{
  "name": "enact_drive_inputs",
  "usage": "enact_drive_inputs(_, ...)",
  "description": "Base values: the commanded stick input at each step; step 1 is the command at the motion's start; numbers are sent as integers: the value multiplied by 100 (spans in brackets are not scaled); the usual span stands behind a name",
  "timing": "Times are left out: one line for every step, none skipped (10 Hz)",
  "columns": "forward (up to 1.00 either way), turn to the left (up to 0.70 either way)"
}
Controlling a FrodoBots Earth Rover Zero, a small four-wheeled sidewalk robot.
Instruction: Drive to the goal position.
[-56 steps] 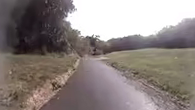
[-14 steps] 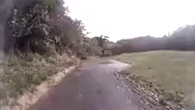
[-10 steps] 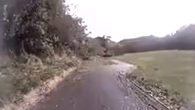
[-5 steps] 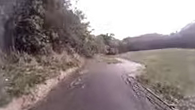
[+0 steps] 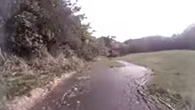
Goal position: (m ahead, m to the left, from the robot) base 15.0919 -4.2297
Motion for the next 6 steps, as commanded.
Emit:
enact_drive_inputs(100,-22)
enact_drive_inputs(100,-35)
enact_drive_inputs(100,-40)
enact_drive_inputs(100,-40)
enact_drive_inputs(100,-40)
enact_drive_inputs(100,-40)
